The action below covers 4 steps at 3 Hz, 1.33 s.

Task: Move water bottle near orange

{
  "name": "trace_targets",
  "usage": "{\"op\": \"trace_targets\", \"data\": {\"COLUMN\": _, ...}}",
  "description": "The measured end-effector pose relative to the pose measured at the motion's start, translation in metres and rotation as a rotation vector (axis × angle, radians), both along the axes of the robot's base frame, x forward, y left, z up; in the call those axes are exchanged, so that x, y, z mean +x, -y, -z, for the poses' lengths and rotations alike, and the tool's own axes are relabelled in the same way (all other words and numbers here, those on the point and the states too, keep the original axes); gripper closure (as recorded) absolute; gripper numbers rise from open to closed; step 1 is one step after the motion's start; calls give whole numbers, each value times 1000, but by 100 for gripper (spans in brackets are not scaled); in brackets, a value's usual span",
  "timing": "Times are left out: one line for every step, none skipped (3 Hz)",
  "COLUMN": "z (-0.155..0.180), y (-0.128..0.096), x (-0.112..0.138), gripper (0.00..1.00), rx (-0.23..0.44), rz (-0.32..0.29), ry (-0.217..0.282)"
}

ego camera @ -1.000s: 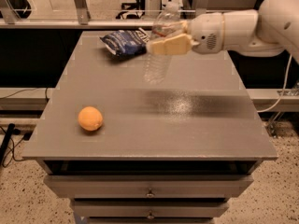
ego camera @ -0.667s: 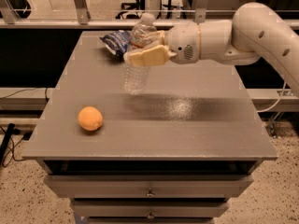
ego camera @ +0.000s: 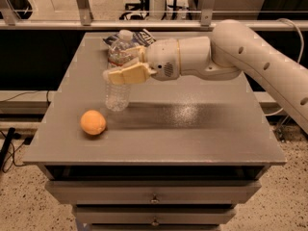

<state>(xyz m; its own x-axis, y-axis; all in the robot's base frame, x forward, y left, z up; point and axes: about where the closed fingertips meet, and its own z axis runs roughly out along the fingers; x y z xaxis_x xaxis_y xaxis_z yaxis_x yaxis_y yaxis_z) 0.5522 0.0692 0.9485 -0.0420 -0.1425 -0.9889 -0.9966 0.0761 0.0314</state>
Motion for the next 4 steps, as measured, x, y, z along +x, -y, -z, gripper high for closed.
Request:
{"op": "trace_targets", "data": {"z": 4, "y": -10, "x": -6, "gripper": 100, "rx": 15, "rz": -12, "ry": 7}}
{"op": "trace_targets", "data": {"z": 6, "y": -16, "x": -13, "gripper": 85, "rx": 20, "rz": -36, "ry": 15}}
{"op": "trace_targets", "data": {"z": 7, "y": -16, "x": -20, "gripper": 62, "rx": 18, "rz": -54, "ry": 26}}
{"op": "trace_targets", "data": {"z": 8, "y": -15, "x": -25, "gripper": 38, "rx": 13, "rz": -68, "ry": 38}}
